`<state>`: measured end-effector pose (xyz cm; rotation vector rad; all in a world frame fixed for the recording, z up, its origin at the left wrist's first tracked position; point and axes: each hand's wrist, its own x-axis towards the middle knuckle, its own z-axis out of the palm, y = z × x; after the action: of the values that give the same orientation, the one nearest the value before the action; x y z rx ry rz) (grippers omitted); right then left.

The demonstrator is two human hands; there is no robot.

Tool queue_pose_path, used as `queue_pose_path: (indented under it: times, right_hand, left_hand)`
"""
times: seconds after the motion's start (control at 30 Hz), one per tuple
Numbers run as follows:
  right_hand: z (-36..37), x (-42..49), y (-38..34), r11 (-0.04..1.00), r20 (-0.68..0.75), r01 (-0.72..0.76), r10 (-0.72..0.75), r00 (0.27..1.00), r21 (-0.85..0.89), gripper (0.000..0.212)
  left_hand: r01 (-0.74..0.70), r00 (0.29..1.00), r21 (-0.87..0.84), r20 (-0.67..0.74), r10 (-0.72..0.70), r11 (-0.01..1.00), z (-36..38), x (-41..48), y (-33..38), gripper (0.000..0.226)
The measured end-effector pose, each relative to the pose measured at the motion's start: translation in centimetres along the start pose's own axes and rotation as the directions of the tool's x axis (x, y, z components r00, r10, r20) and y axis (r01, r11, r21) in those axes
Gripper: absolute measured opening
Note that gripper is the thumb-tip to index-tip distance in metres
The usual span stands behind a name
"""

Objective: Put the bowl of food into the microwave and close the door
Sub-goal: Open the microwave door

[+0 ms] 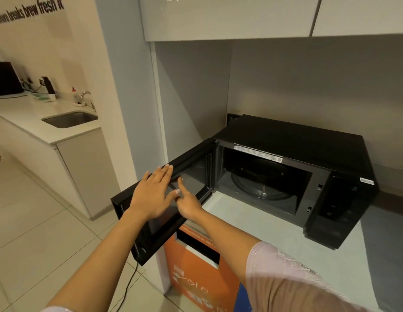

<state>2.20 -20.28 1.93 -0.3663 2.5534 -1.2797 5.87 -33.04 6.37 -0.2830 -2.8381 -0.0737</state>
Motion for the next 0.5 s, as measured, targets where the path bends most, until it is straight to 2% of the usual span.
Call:
queue_pose_path:
  times: [0.1,0.2,0.33,0.5]
  right_hand:
    - [-0.3,-0.2,0.5,1.000,-0.009,0.025,-0.025,1.000,0.003,0.067]
    - [-0.5,-0.6,1.5,0.999,-0.054,0.029,-0.032,0.998,-0.042,0.070]
    - [-0.6,-2.1,4.0,1.000,-0.141,0.008,-0.012,0.990,-0.026,0.062]
    - [-1.3,-5.0,8.6,0.997,-0.252,-0.073,0.062,0.966,-0.034,0.056]
  left_hand:
    - [-0.002,1.000,0.033,-0.024,0.003,0.999,0.2,-0.1,0.1,0.077]
    - [-0.068,0.992,0.045,-0.107,0.072,0.997,0.9,-0.9,0.9,0.075]
    - [-0.166,0.982,-0.170,-0.119,0.147,0.971,3.2,-2.6,2.5,0.068]
    - [-0.121,0.992,-0.471,-0.044,0.114,0.874,7.0,-3.5,5.0,0.074]
